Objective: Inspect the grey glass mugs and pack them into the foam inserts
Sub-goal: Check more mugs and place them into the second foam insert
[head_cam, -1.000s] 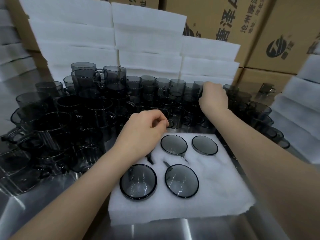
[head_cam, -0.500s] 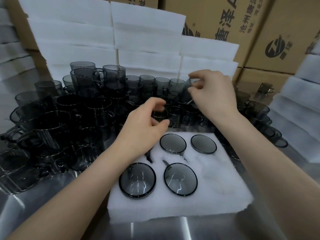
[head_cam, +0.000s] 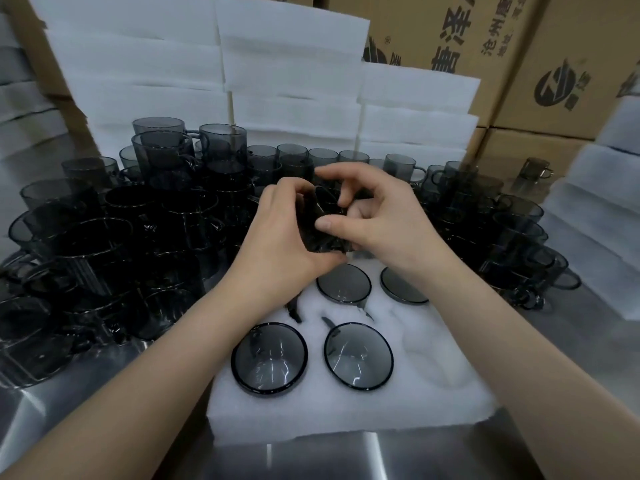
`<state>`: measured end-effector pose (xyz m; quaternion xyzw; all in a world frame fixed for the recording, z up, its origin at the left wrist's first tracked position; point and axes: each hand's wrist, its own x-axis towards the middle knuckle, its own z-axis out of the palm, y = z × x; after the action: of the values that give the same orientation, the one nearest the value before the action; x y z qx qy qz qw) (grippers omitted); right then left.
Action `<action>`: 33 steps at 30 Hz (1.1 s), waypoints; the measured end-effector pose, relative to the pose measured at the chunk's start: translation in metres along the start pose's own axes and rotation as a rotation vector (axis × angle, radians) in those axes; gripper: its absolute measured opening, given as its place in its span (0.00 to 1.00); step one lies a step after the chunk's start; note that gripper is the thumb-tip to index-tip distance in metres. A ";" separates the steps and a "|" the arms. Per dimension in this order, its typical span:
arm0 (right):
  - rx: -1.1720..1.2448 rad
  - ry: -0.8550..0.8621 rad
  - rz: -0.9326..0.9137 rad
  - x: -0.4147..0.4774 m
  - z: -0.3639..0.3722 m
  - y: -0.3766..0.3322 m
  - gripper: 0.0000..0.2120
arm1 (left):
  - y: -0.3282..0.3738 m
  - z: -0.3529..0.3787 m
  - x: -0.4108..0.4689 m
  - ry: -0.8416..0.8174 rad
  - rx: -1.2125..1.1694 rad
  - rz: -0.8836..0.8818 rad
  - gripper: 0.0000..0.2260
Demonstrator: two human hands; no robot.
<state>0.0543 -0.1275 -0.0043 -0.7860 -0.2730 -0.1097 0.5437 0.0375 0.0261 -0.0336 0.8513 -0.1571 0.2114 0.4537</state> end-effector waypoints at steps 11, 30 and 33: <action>0.057 0.024 0.167 -0.003 0.007 0.007 0.23 | 0.005 -0.001 -0.005 -0.060 -0.030 0.148 0.32; 0.708 -0.175 0.206 -0.002 -0.003 0.010 0.12 | 0.009 -0.010 -0.007 0.129 -0.374 0.001 0.29; 0.550 -0.163 0.166 -0.003 0.001 0.010 0.16 | 0.006 -0.010 -0.006 0.113 -0.362 -0.026 0.30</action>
<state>0.0574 -0.1305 -0.0140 -0.6351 -0.2701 0.0767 0.7196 0.0273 0.0320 -0.0273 0.7444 -0.1561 0.2211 0.6104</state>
